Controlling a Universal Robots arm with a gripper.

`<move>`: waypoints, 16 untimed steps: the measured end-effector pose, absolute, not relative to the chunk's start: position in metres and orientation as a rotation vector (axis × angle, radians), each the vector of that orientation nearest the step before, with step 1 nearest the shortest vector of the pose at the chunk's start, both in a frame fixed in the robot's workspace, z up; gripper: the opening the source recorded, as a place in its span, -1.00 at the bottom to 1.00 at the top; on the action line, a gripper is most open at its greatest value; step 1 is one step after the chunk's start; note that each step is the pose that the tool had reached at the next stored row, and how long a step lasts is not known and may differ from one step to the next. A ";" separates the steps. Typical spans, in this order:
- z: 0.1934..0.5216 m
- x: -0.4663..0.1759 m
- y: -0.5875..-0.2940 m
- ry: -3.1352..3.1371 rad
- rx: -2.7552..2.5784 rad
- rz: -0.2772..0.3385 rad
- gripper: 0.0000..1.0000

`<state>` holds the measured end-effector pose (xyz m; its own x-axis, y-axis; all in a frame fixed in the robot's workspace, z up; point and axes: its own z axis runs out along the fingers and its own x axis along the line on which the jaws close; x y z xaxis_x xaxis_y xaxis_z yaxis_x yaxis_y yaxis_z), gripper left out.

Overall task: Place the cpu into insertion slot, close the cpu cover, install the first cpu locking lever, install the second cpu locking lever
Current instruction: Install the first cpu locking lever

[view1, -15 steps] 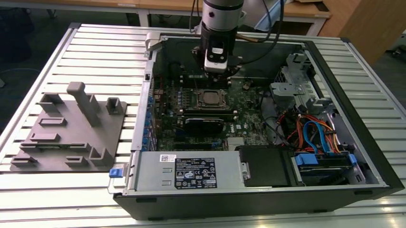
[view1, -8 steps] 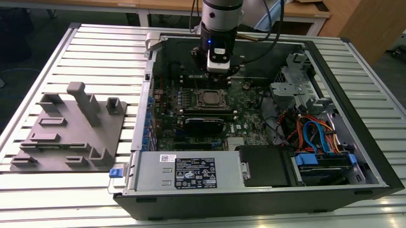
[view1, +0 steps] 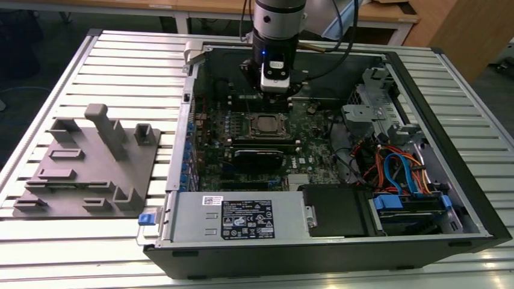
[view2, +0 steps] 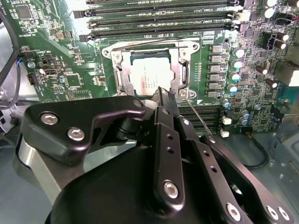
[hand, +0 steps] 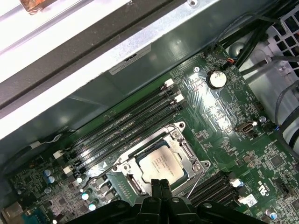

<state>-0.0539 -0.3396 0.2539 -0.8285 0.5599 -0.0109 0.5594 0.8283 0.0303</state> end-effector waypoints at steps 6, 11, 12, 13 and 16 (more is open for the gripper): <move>0.254 -0.054 -0.340 2.985 0.914 0.040 -0.80; 0.254 -0.054 -0.340 2.989 0.903 0.040 -0.80; 0.254 -0.054 -0.340 2.992 0.892 0.040 -0.80; 0.254 -0.054 -0.340 2.998 0.872 0.041 -0.80; 0.254 -0.054 -0.340 3.017 0.806 0.041 -0.80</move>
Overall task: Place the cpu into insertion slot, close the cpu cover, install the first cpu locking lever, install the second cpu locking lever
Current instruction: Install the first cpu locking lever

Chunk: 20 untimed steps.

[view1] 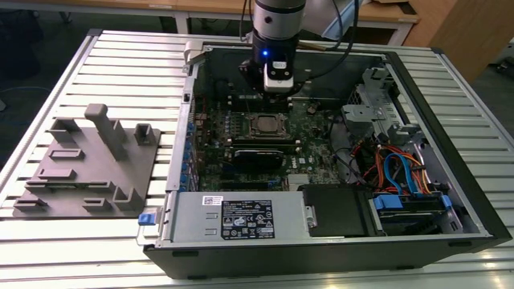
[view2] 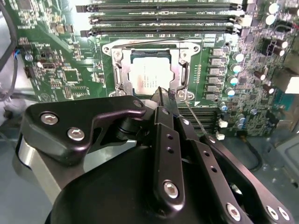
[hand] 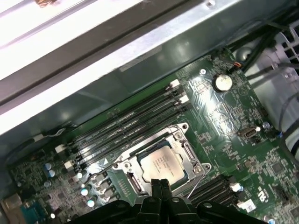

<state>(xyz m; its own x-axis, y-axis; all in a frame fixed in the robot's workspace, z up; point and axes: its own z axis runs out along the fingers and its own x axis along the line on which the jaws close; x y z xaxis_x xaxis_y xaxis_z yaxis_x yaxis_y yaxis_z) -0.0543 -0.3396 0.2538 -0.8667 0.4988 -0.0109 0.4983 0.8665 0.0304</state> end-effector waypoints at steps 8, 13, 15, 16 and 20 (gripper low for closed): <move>0.254 -0.055 -0.340 3.032 0.752 0.042 -0.80; 0.254 -0.055 -0.340 3.035 0.740 0.042 -0.80; 0.254 -0.055 -0.340 3.042 0.711 0.042 -0.80; 0.254 -0.055 -0.340 3.047 0.687 0.042 -0.80; 0.254 -0.055 -0.340 3.068 0.595 0.043 -0.80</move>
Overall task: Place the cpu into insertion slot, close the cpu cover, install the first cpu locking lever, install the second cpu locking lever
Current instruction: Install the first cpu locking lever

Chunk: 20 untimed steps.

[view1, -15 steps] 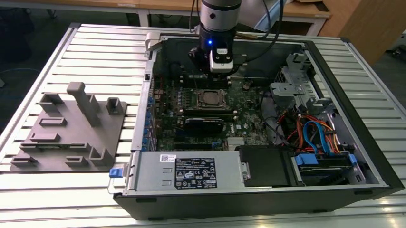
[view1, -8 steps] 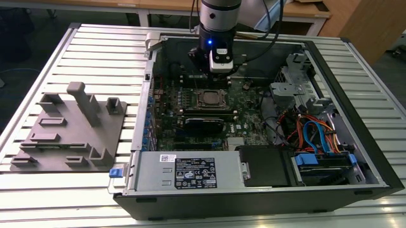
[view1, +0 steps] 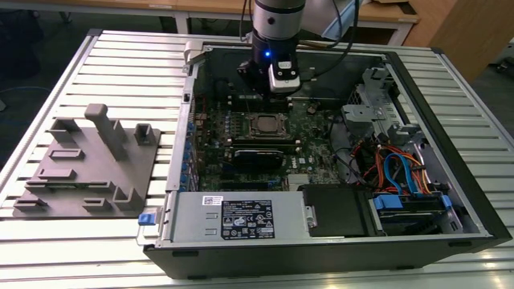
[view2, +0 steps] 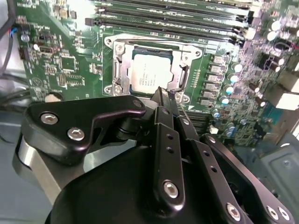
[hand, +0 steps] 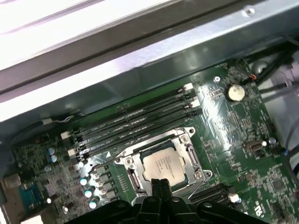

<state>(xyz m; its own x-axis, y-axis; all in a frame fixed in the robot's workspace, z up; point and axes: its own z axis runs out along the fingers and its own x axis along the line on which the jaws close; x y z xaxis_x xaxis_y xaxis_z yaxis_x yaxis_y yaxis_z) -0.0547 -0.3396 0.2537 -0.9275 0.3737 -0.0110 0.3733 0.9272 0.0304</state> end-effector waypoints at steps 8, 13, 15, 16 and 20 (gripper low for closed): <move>0.254 -0.057 -0.340 3.082 0.487 0.046 -0.80; 0.254 -0.061 -0.340 3.082 0.480 0.046 -0.80; 0.254 -0.062 -0.340 3.082 0.479 0.046 -0.80; 0.254 -0.062 -0.340 3.082 0.478 0.046 -0.80; 0.254 -0.062 -0.340 3.093 0.408 0.047 -0.80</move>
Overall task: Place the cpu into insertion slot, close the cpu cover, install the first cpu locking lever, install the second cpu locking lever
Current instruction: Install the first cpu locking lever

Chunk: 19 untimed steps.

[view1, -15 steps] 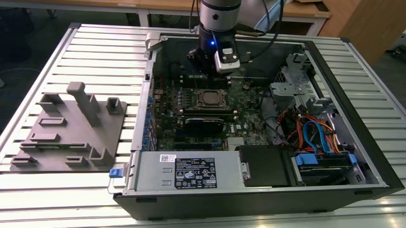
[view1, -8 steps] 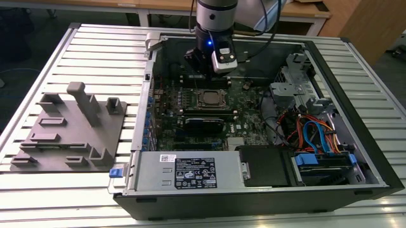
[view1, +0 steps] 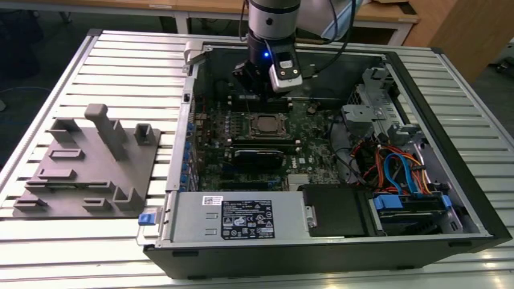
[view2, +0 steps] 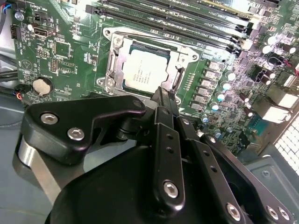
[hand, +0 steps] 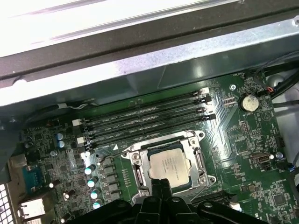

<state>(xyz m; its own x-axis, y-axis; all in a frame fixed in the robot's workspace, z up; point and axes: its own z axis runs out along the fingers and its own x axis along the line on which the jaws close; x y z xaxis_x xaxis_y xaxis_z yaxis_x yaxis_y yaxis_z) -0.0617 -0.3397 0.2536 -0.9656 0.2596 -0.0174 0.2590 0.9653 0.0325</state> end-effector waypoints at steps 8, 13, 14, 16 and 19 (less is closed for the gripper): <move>0.254 -0.062 -0.340 3.096 0.384 0.047 -0.80; 0.254 -0.062 -0.340 3.098 0.368 0.047 -0.80; 0.254 -0.062 -0.340 3.099 0.365 0.047 -0.80; 0.254 -0.062 -0.340 3.099 0.360 0.047 -0.80; 0.254 -0.062 -0.340 3.101 0.350 0.047 -0.80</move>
